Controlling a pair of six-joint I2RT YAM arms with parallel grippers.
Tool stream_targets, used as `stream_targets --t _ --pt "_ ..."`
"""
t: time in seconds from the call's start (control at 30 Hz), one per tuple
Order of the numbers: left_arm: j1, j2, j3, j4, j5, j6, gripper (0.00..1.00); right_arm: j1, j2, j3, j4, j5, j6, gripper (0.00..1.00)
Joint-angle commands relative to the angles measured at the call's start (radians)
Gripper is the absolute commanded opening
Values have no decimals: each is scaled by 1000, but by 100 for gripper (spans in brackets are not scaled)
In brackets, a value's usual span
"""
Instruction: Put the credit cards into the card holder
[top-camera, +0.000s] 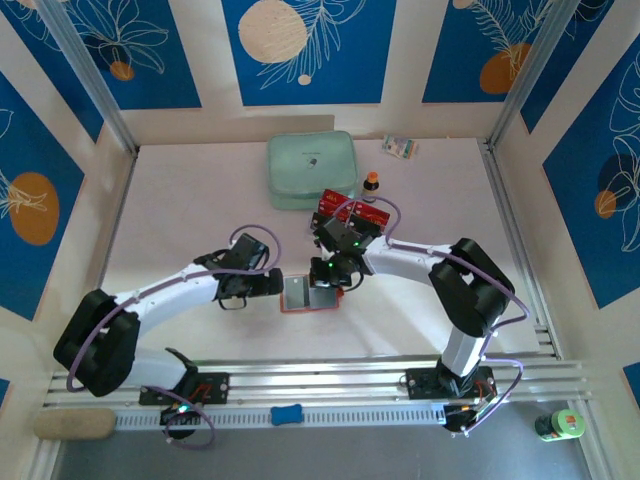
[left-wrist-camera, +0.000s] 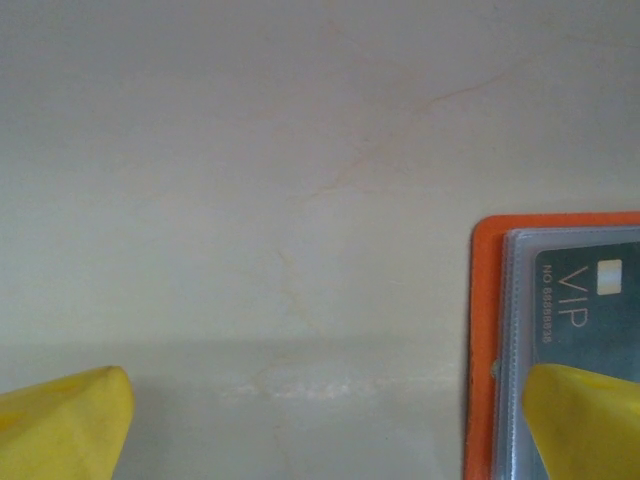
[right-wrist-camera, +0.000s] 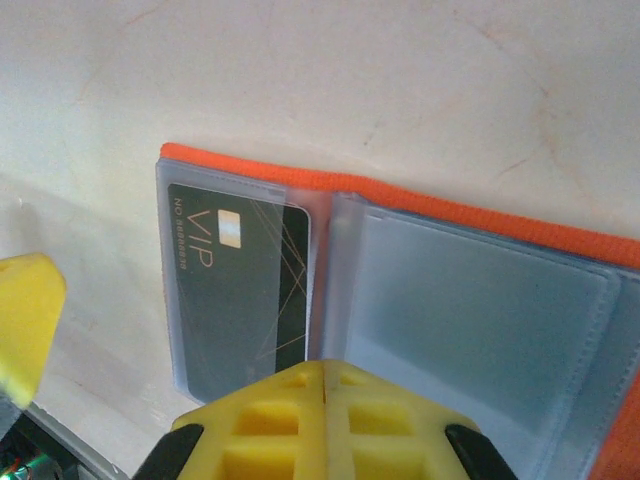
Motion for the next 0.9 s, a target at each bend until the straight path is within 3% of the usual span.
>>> stream_targets --t 0.0,0.87 --pt "-18 4 3 6 17 -7 100 26 14 14 4 -32 16 2" --pt "-50 111 -53 16 3 -2 100 75 87 28 23 -34 42 0"
